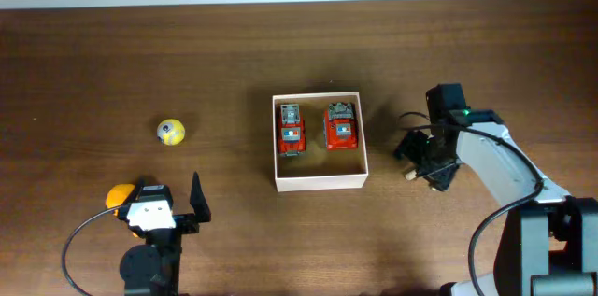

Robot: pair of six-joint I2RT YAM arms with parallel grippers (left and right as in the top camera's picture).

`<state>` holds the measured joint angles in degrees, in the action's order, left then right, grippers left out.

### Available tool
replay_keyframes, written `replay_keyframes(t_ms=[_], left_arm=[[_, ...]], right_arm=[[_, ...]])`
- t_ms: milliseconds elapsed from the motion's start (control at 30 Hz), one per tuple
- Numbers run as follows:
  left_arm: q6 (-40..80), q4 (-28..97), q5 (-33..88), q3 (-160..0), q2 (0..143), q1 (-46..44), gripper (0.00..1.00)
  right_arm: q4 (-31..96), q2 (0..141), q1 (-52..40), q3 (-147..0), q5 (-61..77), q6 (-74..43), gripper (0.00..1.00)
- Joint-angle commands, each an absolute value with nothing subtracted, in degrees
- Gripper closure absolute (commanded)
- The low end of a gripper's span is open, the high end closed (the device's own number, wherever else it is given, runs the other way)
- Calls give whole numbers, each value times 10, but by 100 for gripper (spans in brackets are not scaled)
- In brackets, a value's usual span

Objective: Pack container
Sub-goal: 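Move the right gripper right over the yellow paddle toy, then lower the right gripper and grasp the paddle toy's wooden handle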

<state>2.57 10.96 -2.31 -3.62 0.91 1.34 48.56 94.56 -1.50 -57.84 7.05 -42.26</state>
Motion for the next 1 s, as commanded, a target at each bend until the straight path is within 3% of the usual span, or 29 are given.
replay_keyframes(t_ms=[0, 600, 967], left_arm=[[15, 107, -17, -32, 6, 12, 1], [15, 107, -17, -32, 6, 12, 1], [15, 107, -17, -32, 6, 12, 1]], right_arm=[[467, 943, -11, -574, 46, -483, 33], [449, 1014, -11, -574, 8, -526, 42], [435, 1020, -11, -574, 8, -526, 52]])
